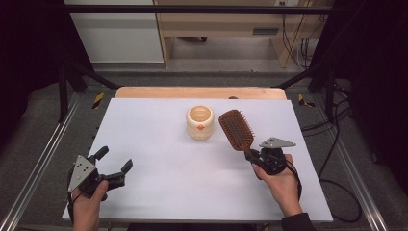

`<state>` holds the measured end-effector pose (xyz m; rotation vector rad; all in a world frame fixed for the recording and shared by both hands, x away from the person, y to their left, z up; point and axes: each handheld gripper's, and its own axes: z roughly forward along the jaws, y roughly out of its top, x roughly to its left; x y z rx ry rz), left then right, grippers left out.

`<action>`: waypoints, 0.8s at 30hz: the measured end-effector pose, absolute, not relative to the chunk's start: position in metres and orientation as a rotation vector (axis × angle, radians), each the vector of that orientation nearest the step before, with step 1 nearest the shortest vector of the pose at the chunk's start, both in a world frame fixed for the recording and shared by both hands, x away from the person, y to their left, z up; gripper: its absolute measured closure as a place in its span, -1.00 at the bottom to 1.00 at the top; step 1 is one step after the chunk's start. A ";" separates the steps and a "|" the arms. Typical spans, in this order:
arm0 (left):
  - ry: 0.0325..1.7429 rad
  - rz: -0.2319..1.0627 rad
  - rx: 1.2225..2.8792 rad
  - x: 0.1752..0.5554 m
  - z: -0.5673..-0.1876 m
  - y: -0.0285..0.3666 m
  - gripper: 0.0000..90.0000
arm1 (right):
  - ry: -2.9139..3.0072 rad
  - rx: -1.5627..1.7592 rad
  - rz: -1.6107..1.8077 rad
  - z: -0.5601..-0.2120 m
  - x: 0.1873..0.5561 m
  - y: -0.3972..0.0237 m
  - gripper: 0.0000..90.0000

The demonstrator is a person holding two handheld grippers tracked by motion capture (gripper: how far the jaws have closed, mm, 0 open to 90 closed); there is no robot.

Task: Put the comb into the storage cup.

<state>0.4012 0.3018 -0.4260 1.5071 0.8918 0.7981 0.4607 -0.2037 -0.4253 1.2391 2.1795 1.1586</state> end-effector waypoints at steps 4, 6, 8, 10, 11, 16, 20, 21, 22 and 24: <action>0.899 0.733 1.493 0.409 -0.417 0.290 -0.92 | 2.133 1.192 1.213 -0.416 0.459 -0.200 0.62; 0.902 0.712 1.496 0.412 -0.414 0.287 -0.93 | 2.122 1.186 1.231 -0.414 0.460 -0.200 0.62; 0.900 0.691 1.504 0.420 -0.407 0.280 -0.92 | 2.097 1.173 1.263 -0.409 0.461 -0.199 0.62; 0.885 0.665 1.501 0.428 -0.397 0.272 -0.92 | 2.081 1.161 1.282 -0.405 0.462 -0.198 0.62; 0.879 0.649 1.492 0.433 -0.393 0.267 -0.92 | 2.072 1.156 1.296 -0.404 0.462 -0.197 0.62; 0.880 0.687 1.490 0.458 -0.365 0.237 -0.89 | 2.037 1.122 1.352 -0.395 0.470 -0.185 0.62; 0.871 0.638 1.451 0.459 -0.364 0.226 -0.89 | 2.036 1.086 1.391 -0.392 0.470 -0.174 0.62; 0.863 0.631 1.460 0.458 -0.366 0.225 -0.89 | 2.038 1.077 1.402 -0.393 0.469 -0.171 0.62; 0.863 0.631 1.460 0.458 -0.366 0.225 -0.89 | 2.040 1.068 1.412 -0.394 0.468 -0.168 0.62; 0.863 0.622 1.455 0.452 -0.371 0.223 -0.90 | 2.051 1.050 1.424 -0.396 0.467 -0.162 0.62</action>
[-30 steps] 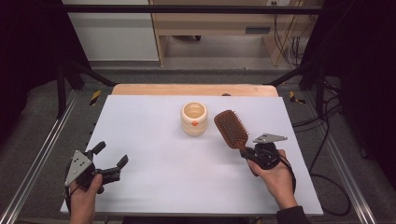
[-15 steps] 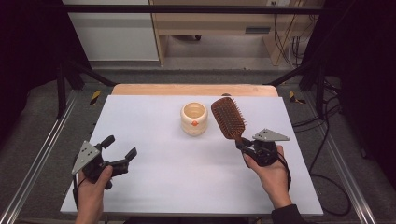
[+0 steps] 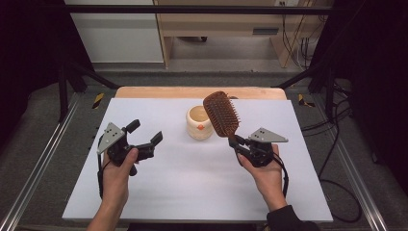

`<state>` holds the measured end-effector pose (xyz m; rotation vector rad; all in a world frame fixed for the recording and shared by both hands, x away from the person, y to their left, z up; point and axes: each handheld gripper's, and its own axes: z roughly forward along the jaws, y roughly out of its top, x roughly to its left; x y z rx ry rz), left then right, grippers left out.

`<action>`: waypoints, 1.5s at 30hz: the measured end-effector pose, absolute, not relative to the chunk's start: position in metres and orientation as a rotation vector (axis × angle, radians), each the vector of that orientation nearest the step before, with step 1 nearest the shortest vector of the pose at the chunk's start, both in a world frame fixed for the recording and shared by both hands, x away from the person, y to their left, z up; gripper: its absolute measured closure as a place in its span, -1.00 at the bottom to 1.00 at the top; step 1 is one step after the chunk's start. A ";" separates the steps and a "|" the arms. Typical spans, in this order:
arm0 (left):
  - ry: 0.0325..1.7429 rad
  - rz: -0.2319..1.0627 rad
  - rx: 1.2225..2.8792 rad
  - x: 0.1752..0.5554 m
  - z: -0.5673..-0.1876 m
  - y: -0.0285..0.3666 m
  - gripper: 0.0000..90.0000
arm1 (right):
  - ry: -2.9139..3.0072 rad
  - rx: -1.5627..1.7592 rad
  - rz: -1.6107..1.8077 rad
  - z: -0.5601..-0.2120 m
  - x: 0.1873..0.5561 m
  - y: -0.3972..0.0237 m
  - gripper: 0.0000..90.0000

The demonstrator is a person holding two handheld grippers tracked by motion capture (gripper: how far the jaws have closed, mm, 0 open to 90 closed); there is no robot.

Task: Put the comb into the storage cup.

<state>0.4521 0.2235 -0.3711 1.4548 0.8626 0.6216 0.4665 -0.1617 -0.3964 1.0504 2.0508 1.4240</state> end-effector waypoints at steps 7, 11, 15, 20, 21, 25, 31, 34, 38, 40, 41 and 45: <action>0.875 0.561 1.465 0.449 -0.375 0.216 -0.91 | 2.070 0.998 1.453 -0.399 0.459 -0.142 0.62; 0.854 0.545 1.473 0.446 -0.375 0.209 -0.92 | 2.083 0.985 1.458 -0.403 0.455 -0.134 0.62; 0.840 0.515 1.475 0.443 -0.376 0.202 -0.92 | 2.099 0.972 1.455 -0.406 0.454 -0.127 0.62; 0.840 0.487 1.461 0.441 -0.377 0.201 -0.92 | 2.115 0.941 1.457 -0.408 0.453 -0.118 0.62; 0.843 0.476 1.454 0.441 -0.377 0.201 -0.92 | 2.123 0.933 1.457 -0.409 0.452 -0.116 0.62; 0.850 0.459 1.440 0.442 -0.376 0.203 -0.92 | 2.137 0.905 1.459 -0.411 0.451 -0.107 0.62; 0.857 0.416 1.416 0.442 -0.375 0.202 -0.92 | 2.156 0.863 1.463 -0.413 0.446 -0.097 0.62; 0.850 0.409 1.415 0.441 -0.374 0.201 -0.92 | 2.159 0.838 1.468 -0.414 0.444 -0.093 0.62; 0.847 0.379 1.404 0.441 -0.374 0.200 -0.92 | 2.164 0.814 1.478 -0.415 0.442 -0.088 0.62; 0.849 0.380 1.402 0.441 -0.374 0.201 -0.92 | 2.172 0.799 1.482 -0.415 0.440 -0.084 0.62; 0.849 0.379 1.403 0.441 -0.374 0.201 -0.92 | 2.172 0.799 1.482 -0.415 0.440 -0.084 0.62; 0.852 0.372 1.400 0.441 -0.374 0.202 -0.92 | 2.182 0.771 1.486 -0.415 0.437 -0.079 0.62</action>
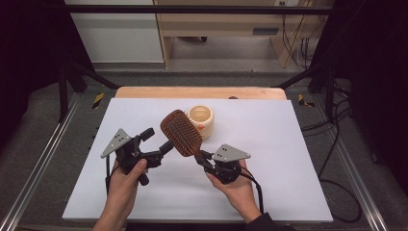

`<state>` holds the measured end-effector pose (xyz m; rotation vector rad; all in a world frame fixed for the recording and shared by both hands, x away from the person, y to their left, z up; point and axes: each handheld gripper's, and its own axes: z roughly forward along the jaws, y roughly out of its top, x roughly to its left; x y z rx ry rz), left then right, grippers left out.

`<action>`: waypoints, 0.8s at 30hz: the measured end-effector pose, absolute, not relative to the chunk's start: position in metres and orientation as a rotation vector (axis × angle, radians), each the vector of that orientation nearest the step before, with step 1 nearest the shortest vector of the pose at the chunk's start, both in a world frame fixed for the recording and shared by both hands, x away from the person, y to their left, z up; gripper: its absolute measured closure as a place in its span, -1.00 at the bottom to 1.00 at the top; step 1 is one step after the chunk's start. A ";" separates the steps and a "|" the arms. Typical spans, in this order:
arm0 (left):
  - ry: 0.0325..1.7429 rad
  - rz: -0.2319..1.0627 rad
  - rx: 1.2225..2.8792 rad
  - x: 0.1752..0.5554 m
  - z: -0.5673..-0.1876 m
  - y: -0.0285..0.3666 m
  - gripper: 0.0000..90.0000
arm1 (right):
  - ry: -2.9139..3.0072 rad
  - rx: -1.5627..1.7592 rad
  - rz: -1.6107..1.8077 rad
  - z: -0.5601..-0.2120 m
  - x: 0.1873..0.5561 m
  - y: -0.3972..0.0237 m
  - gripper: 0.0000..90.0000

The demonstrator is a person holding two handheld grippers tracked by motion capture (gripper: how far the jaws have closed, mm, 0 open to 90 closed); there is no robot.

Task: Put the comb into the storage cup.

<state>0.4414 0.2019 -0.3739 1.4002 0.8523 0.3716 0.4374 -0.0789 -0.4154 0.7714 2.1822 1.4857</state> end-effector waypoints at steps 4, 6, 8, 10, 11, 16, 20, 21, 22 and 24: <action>0.849 0.361 1.400 0.441 -0.374 0.201 -0.92 | 2.195 0.754 1.483 -0.417 0.435 -0.074 0.62; 0.849 0.351 1.394 0.441 -0.374 0.201 -0.92 | 2.199 0.746 1.484 -0.417 0.434 -0.072 0.62; 0.851 0.349 1.394 0.441 -0.374 0.202 -0.92 | 2.202 0.740 1.488 -0.417 0.434 -0.071 0.62; 0.850 0.342 1.391 0.442 -0.374 0.202 -0.92 | 2.203 0.734 1.490 -0.417 0.433 -0.070 0.62; 0.851 0.338 1.388 0.442 -0.374 0.202 -0.92 | 2.205 0.731 1.490 -0.418 0.433 -0.069 0.62; 0.850 0.308 1.380 0.443 -0.376 0.202 -0.92 | 2.212 0.713 1.494 -0.419 0.431 -0.065 0.62; 0.869 0.282 1.354 0.444 -0.377 0.204 -0.89 | 2.216 0.690 1.495 -0.420 0.429 -0.061 0.62; 0.876 0.277 1.340 0.444 -0.377 0.205 -0.83 | 2.218 0.684 1.494 -0.420 0.428 -0.060 0.62; 0.878 0.273 1.336 0.445 -0.378 0.206 -0.73 | 2.221 0.676 1.491 -0.420 0.428 -0.059 0.62; 0.889 0.260 1.329 0.445 -0.378 0.208 -0.70 | 2.226 0.665 1.490 -0.421 0.427 -0.057 0.62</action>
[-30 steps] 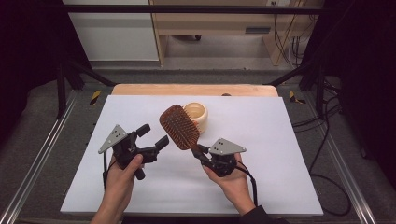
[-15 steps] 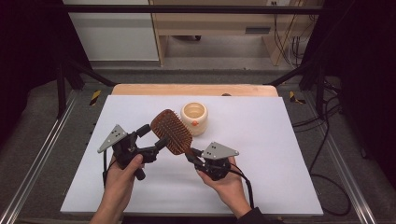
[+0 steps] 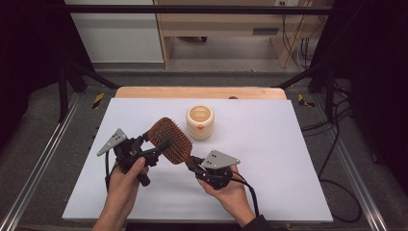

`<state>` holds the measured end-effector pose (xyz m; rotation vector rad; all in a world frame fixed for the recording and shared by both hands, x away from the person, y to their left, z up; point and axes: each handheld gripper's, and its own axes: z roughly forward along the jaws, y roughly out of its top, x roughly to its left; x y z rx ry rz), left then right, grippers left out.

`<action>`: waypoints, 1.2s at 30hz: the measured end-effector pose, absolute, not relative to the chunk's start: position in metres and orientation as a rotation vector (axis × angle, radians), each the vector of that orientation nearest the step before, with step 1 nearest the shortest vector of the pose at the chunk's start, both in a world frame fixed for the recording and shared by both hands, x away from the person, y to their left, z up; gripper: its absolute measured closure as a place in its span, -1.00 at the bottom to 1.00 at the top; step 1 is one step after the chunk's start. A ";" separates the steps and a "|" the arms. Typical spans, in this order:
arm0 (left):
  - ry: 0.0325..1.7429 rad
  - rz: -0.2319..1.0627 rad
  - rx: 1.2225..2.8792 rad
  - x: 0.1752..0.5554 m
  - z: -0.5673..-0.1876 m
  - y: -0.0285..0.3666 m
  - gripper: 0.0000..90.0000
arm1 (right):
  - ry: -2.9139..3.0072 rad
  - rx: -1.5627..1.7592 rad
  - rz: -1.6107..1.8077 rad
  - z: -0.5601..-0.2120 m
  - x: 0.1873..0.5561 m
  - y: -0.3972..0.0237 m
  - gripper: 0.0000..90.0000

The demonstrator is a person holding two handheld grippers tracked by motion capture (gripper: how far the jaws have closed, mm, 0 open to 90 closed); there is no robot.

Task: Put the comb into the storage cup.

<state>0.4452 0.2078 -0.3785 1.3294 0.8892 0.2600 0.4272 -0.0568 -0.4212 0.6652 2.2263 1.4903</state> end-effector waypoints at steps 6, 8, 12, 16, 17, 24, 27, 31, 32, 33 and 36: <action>0.905 0.244 1.312 0.445 -0.379 0.209 -0.47 | 2.231 0.644 1.488 -0.422 0.425 -0.053 0.62; 0.903 0.236 1.309 0.444 -0.379 0.209 -0.43 | 2.233 0.638 1.487 -0.422 0.425 -0.051 0.62; 0.912 0.226 1.300 0.444 -0.379 0.209 -0.36 | 2.229 0.632 1.491 -0.422 0.424 -0.050 0.62; 0.922 0.216 1.297 0.445 -0.381 0.210 -0.34 | 2.231 0.628 1.498 -0.422 0.423 -0.049 0.62; 0.922 0.206 1.296 0.445 -0.382 0.210 -0.32 | 2.229 0.627 1.498 -0.423 0.423 -0.048 0.62; 0.931 0.162 1.287 0.445 -0.385 0.209 -0.12 | 2.241 0.627 1.504 -0.424 0.423 -0.045 0.62; 0.934 0.143 1.279 0.445 -0.384 0.211 -0.04 | 2.244 0.624 1.505 -0.425 0.423 -0.045 0.62; 0.930 0.135 1.269 0.443 -0.384 0.212 0.06 | 2.251 0.625 1.513 -0.427 0.423 -0.043 0.62; 0.929 0.136 1.270 0.443 -0.384 0.212 0.06 | 2.251 0.625 1.513 -0.427 0.423 -0.043 0.62; 0.930 0.140 1.273 0.442 -0.384 0.211 0.08 | 2.255 0.622 1.514 -0.428 0.423 -0.043 0.62; 0.923 0.147 1.276 0.440 -0.383 0.210 0.11 | 2.266 0.626 1.518 -0.429 0.424 -0.042 0.61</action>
